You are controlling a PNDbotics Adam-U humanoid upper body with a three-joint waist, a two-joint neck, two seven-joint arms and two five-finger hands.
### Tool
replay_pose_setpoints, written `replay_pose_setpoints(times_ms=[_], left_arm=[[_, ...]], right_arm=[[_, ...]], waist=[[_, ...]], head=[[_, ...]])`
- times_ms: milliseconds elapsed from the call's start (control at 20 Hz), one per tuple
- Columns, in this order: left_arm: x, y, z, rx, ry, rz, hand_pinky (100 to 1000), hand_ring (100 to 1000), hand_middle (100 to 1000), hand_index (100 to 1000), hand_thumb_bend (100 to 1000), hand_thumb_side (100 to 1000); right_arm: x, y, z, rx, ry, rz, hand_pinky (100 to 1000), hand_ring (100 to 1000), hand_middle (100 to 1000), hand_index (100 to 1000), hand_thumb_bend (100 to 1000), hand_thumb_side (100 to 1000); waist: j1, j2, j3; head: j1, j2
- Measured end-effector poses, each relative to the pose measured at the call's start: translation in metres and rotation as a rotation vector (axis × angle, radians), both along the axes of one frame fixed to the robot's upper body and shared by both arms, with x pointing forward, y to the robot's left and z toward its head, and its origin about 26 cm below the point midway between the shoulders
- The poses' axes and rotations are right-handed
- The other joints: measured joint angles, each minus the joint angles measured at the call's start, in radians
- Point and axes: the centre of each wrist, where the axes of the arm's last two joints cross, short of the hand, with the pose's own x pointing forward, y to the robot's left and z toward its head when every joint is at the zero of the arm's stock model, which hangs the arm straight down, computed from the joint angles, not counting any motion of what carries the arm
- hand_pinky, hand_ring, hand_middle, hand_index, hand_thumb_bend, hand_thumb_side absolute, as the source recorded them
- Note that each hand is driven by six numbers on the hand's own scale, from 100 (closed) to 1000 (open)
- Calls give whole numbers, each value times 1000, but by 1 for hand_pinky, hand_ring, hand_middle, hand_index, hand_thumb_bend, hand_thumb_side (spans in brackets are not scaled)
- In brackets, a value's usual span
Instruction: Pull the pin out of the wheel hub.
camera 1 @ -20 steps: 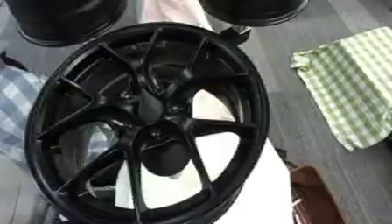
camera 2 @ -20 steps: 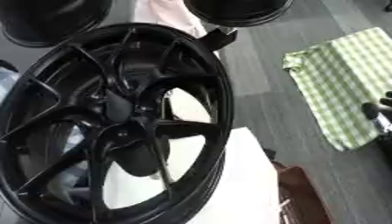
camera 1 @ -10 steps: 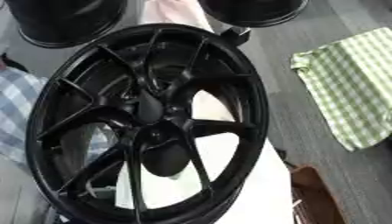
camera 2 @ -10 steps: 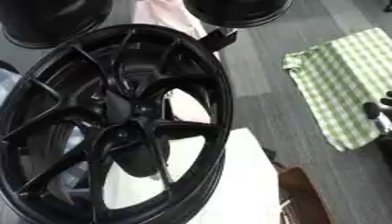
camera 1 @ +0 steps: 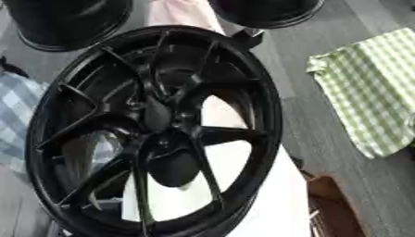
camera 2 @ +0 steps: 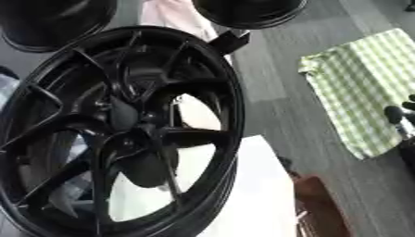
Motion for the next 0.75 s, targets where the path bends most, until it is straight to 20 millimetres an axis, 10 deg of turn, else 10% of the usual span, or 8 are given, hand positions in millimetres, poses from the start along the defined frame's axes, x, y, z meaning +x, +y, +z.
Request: replay_pose_setpoints(times_ms=[250, 750], left_arm=[[-1, -4, 4, -189, -90, -122, 668, 642, 502, 718, 100, 522], [13, -51, 8, -614, -418, -356, 611, 590, 461, 691, 100, 665]], right_arm=[[0, 0, 0, 0, 0, 0, 678, 730, 688, 818, 677, 313], [0, 0, 0, 1, 2, 3, 679, 730, 688, 817, 676, 313]], waist=[[0, 0, 2], [-2, 0, -3]], head=[[-2, 0], [5, 0]])
